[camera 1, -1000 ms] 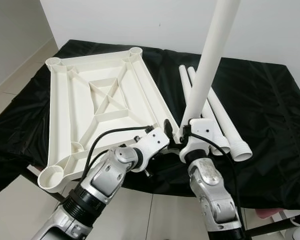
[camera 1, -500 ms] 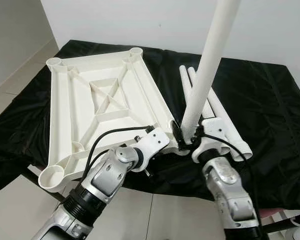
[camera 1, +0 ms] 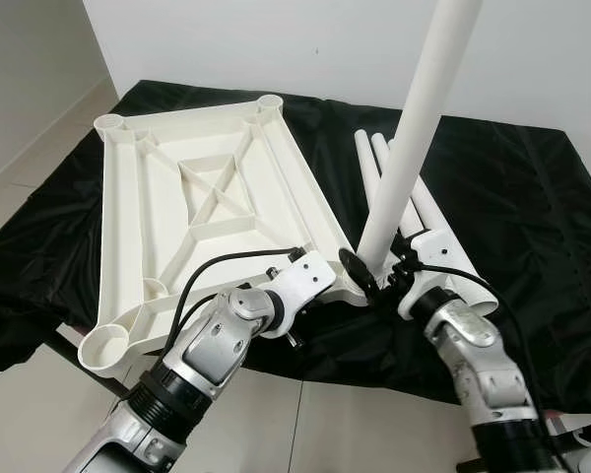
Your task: Building children table
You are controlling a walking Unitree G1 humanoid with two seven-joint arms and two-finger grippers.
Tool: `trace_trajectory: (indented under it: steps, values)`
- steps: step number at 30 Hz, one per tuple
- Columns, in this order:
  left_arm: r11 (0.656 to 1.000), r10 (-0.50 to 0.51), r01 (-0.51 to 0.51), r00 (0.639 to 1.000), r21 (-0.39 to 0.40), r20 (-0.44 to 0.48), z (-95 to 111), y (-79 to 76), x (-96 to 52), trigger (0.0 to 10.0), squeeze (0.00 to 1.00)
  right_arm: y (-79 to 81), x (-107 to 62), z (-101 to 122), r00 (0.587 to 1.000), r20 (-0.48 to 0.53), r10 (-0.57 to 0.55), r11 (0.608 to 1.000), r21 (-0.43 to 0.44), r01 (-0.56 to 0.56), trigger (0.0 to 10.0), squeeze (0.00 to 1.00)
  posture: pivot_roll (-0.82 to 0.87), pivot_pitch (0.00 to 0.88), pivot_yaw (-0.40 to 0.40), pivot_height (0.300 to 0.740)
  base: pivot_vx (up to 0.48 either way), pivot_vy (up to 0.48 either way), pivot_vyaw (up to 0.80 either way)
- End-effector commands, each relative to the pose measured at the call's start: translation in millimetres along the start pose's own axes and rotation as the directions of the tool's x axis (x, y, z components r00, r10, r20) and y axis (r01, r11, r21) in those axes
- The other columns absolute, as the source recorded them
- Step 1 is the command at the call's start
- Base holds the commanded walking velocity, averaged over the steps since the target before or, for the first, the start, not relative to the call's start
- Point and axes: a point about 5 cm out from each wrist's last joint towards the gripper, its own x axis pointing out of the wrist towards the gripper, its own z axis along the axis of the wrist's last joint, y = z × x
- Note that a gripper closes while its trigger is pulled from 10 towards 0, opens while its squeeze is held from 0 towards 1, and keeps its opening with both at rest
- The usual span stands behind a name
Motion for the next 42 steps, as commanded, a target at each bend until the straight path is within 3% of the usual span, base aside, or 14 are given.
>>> trace_trajectory:
  steps: [1,9,22,23,39,40,42]
  values:
    - [0.999,-0.038,0.037,0.999,-0.007,-0.034,-8,-7.3,4.7,10.0,0.0,-0.7,-0.6,-2,0.999,0.004,0.045,0.999,0.013,-0.045,10.0,0.0,-0.11,0.114,0.021,0.74,0.0,0.0,0.0]
    - [0.999,-0.044,0.044,0.999,-0.002,-0.031,-8,-8.6,5.5,10.0,0.0,-15.4,1.8,-4,0.982,-0.032,0.185,0.982,0.045,-0.183,10.0,0.0,-0.11,0.107,0.023,0.74,0.0,0.0,0.0]
    - [0.999,-0.046,0.046,0.998,0.004,-0.032,-8,-9.5,5.2,10.0,0.0,-30.1,3.1,-6,0.967,-0.061,0.246,0.969,0.05,-0.243,10.0,0.0,-0.11,0.091,0.024,0.74,0.0,0.0,0.0]
    - [0.999,-0.047,0.047,0.998,0.005,-0.032,-8,-9.7,5.1,10.0,0.0,-30.2,2.9,-5,0.965,-0.054,0.258,0.965,0.058,-0.254,0.0,0.0,-0.11,0.089,0.025,0.74,0.0,0.0,0.0]
    - [0.998,-0.055,0.055,0.998,0.008,-0.033,-9,-11.4,5.8,10.0,0.0,-23.3,-0.8,0,0.965,0.001,0.264,0.962,0.077,-0.263,0.0,0.0,-0.12,0.099,0.025,0.74,0.0,0.0,0.0]
    - [0.998,-0.055,0.056,0.998,0.007,-0.034,-9,-11.6,5.7,10.0,0.0,-20.7,-1.3,1,0.965,0.006,0.262,0.962,0.078,-0.262,10.0,0.0,-0.12,0.1,0.024,0.74,0.0,0.0,0.0]
    - [0.998,-0.056,0.056,0.998,-0.002,-0.034,-10,-12.4,5.2,10.0,0.0,-15.7,-1.5,4,0.968,0.019,0.249,0.965,0.081,-0.25,10.0,0.0,-0.12,0.107,0.02,0.74,0.0,0.0,0.0]
